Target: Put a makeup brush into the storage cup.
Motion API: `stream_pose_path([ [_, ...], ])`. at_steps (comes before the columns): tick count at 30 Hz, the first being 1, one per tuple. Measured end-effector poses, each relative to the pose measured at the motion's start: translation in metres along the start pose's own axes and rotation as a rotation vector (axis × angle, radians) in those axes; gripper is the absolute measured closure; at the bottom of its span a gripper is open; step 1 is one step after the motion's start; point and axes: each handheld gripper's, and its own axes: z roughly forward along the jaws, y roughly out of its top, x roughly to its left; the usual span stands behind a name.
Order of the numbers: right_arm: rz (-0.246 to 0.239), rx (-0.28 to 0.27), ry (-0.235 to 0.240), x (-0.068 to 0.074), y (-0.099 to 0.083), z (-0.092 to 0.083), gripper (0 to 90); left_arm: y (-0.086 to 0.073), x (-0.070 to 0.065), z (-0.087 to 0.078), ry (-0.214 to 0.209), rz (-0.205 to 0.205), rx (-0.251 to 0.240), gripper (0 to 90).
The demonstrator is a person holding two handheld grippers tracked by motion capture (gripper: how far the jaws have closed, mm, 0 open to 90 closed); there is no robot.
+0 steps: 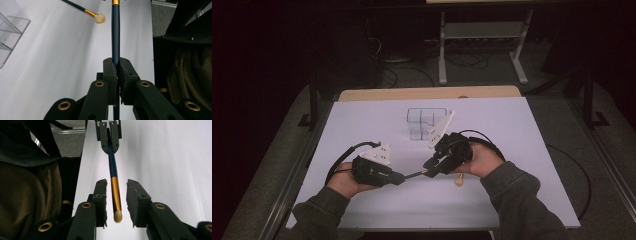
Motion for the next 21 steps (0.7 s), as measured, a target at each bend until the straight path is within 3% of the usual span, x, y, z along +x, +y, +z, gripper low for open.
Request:
stream_pose_path([
  [4,0.007,-0.034,0.027,-0.001,-0.001,-0.001,77.6,0.000,0.000,0.000,0.005,-0.002,-0.006,84.8],
  [7,-0.002,-0.020,0.020,-0.001,0.000,-0.002,82.6,0.000,-0.001,0.001,0.002,0.002,-0.013,84.7],
  [10,0.002,-0.018,0.043,-0.001,0.000,-0.002,83.1,-0.001,-0.001,0.002,-0.009,0.002,-0.009,84.7],
  [13,-0.004,0.006,0.044,-0.001,0.003,-0.001,83.3,0.001,-0.001,0.005,-0.021,-0.015,0.013,83.5],
  [17,-0.022,0.035,0.060,0.000,0.010,0.000,83.3,0.013,-0.005,0.010,-0.023,-0.001,0.042,77.4],
  [21,-0.056,0.074,0.051,0.003,0.020,0.003,83.3,0.022,-0.008,0.015,-0.022,0.023,0.070,79.0],
])
